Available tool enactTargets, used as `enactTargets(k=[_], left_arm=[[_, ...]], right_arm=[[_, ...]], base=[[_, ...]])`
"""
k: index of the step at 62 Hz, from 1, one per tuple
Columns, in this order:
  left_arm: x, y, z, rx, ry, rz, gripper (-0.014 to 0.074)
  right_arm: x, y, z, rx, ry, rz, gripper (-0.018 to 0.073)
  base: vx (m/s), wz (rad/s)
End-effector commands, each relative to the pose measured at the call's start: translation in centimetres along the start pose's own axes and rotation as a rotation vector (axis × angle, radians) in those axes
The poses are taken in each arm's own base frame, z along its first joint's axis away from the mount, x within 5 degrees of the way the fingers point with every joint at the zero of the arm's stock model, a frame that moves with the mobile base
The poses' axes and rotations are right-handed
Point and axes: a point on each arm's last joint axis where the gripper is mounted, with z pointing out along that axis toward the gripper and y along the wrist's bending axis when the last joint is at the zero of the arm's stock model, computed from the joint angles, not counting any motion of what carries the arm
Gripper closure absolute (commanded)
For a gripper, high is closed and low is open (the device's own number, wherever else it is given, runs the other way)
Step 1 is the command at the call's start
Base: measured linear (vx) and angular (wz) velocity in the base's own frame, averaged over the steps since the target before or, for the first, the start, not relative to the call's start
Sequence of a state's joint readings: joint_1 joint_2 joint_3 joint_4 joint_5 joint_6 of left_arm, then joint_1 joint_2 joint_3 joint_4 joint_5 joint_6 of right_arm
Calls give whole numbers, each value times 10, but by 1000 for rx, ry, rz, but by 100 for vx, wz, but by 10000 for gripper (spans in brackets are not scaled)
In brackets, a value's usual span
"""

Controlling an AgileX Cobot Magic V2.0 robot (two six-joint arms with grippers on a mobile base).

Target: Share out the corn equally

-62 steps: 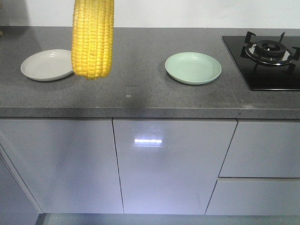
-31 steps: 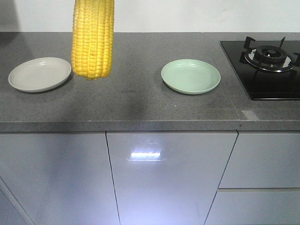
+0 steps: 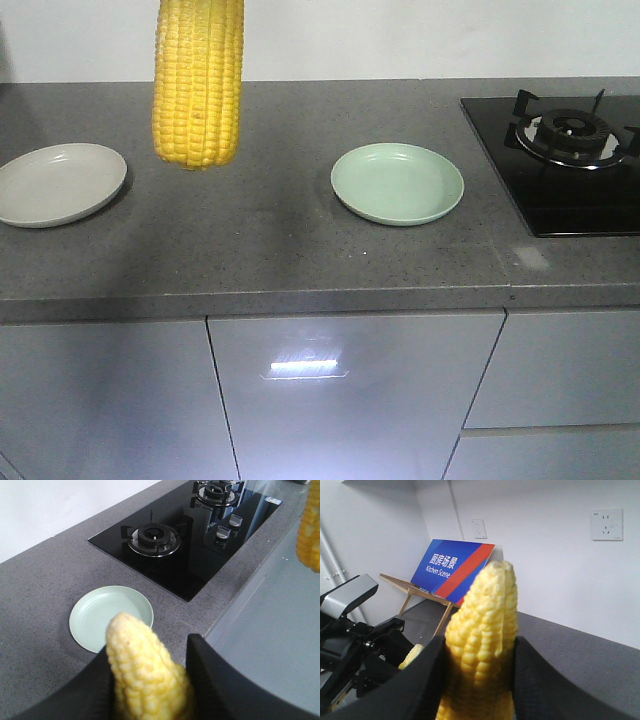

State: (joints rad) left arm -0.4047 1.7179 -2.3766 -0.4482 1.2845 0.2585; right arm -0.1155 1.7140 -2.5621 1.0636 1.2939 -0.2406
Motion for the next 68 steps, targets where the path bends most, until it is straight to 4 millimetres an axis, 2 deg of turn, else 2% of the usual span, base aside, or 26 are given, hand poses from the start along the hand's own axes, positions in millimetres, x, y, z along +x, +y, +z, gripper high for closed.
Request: enactTargets(k=[1, 68], left_arm=[[-10, -14, -24, 19, -94, 16, 603], [-10, -14, -24, 19, -94, 16, 603]], right_arm=[[-6, 20, -11, -37, -36, -31, 561], [-6, 20, -11, -37, -36, -31, 561]], base=[[11, -3], [10, 1]])
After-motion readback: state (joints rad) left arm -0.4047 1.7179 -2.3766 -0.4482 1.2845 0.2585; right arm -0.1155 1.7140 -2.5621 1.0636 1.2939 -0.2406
